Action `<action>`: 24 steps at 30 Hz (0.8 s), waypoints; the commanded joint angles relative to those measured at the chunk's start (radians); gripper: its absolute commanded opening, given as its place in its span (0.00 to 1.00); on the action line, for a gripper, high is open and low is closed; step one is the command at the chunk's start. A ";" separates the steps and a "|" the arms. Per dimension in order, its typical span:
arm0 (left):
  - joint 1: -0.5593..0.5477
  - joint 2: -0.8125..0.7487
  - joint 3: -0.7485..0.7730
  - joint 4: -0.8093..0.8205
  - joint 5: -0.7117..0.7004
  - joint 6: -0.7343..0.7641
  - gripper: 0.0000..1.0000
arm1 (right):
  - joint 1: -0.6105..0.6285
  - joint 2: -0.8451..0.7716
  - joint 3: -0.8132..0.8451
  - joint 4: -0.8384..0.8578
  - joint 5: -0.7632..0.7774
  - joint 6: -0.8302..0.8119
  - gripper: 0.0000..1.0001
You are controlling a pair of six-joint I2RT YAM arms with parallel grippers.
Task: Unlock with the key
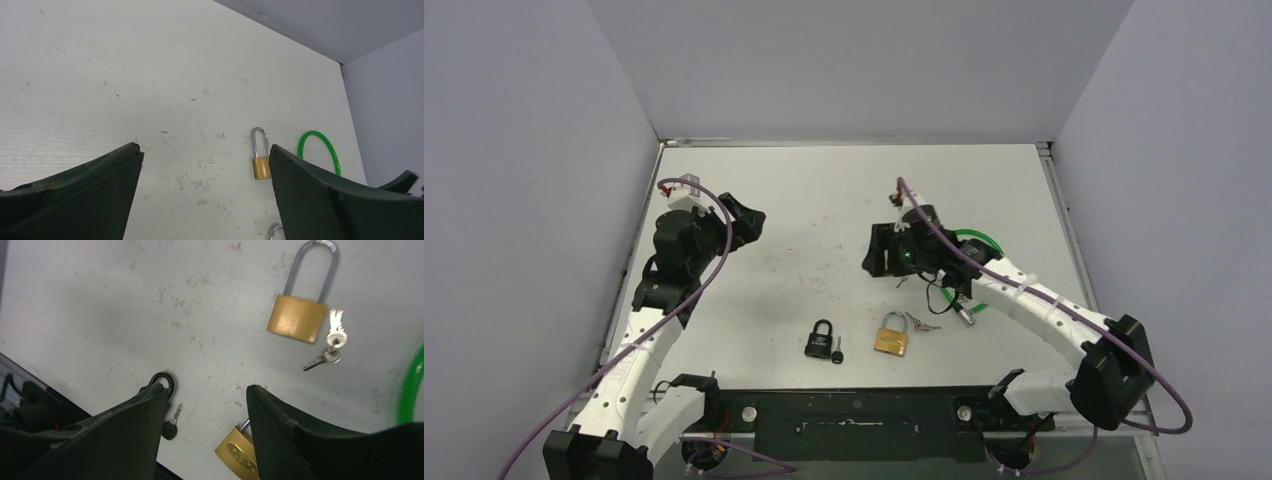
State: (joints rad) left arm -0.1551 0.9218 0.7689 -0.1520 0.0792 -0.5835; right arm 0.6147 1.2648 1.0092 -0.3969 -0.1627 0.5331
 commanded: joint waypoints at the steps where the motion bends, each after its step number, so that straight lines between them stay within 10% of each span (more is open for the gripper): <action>1: -0.009 -0.049 -0.025 0.060 0.008 -0.059 0.94 | 0.178 0.133 0.037 -0.086 0.122 0.071 0.54; 24: -0.049 -0.113 -0.127 -0.021 -0.053 -0.090 0.90 | 0.541 0.511 0.179 -0.293 0.155 0.265 0.62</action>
State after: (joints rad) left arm -0.1967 0.8345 0.6441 -0.1715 0.0494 -0.6701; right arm 1.1248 1.7542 1.1275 -0.6441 -0.0654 0.7513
